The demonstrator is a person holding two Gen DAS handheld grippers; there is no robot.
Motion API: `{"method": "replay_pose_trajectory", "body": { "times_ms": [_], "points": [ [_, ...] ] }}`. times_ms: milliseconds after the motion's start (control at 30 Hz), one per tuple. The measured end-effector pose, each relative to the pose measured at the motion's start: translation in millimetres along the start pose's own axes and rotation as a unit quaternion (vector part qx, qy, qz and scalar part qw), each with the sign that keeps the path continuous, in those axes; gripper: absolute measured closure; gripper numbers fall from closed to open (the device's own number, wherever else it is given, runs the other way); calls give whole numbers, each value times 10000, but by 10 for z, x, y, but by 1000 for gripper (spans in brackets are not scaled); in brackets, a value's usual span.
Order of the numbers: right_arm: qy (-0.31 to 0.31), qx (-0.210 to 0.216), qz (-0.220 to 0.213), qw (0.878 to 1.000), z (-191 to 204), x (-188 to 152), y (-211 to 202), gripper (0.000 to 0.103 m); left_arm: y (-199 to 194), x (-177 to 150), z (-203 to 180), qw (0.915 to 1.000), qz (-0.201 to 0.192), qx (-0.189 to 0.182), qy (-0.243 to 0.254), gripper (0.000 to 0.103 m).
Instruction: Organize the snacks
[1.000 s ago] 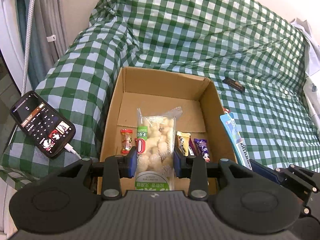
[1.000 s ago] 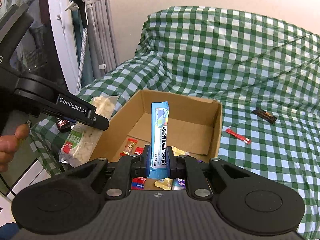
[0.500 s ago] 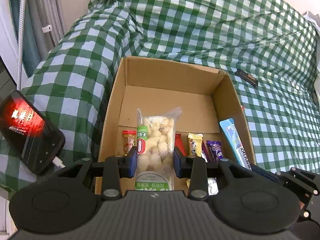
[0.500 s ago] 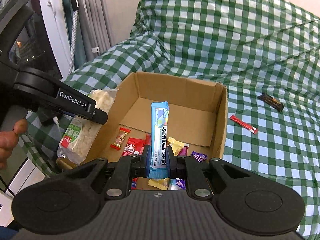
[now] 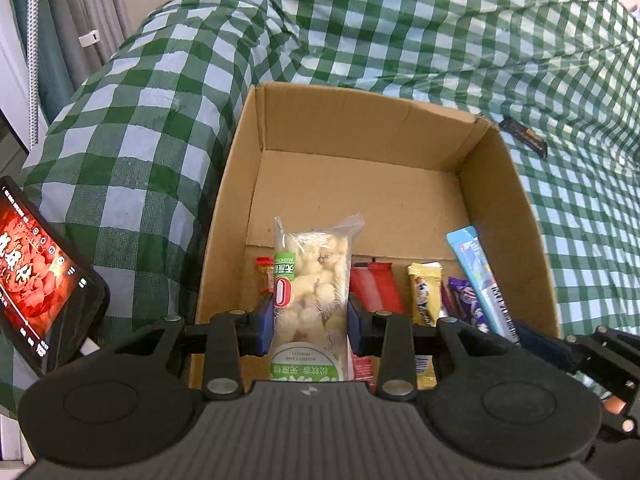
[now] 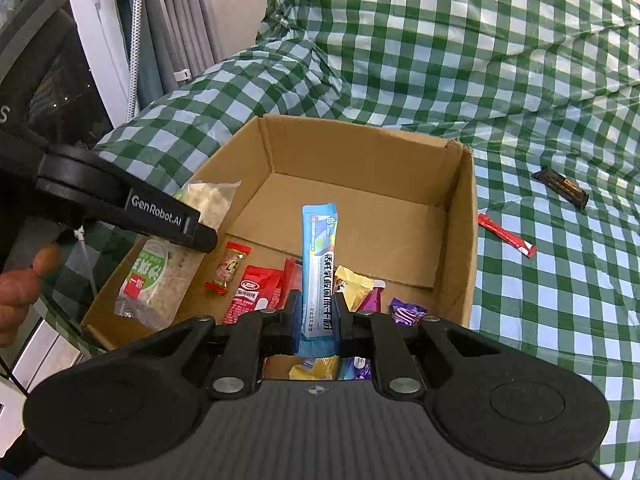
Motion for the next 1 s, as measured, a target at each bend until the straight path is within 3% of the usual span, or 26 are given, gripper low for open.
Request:
{"method": "replay_pose_trajectory", "body": {
  "times_ms": [100, 133, 167, 200, 233, 267, 300, 500, 733, 1000],
  "points": [
    [53, 26, 60, 10000, -34, 10, 56, 85, 44, 29, 33, 10000, 13, 77, 21, 62],
    [98, 59, 83, 9999, -47, 20, 70, 84, 36, 45, 47, 10000, -38, 83, 21, 51],
    [164, 76, 79, 9998, -67, 37, 75, 81, 19, 58, 64, 9999, -82, 102, 20, 21],
    [216, 78, 78, 9997, -86, 55, 73, 64, -16, 74, 85, 9997, -191, 159, 8, 7],
    [254, 42, 53, 9997, -103, 70, 57, 52, -66, 88, 100, 9990, -370, 232, -26, 0],
    [293, -12, -19, 9996, -117, 83, 28, 32, -123, 85, 118, 9980, -534, 321, -51, 0],
    [323, -50, -106, 9994, -124, 90, -15, 25, -154, 67, 126, 9976, -582, 375, -20, 0],
    [327, 166, -11, 9993, 7, -109, -286, 16, -317, -282, 100, 9987, -372, 325, 82, 0],
    [230, 1, -31, 9997, 233, -512, -679, 11, -727, -807, -15, 9960, -620, 529, 353, 0],
    [210, -368, -518, 9978, 341, -682, -1134, 6, -1150, -1200, -72, 9926, -948, 706, 278, 0]
  ]
}}
Point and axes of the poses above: each gripper's, at about its wrist camera, not at the fingertips, and y roughly the way its jaws point, z to its left, x to its top, the point moved 7 cm from there along y, roughly the way its jaws point, and after that the axes turned 9 degrees about z, right-handed, at the moved point
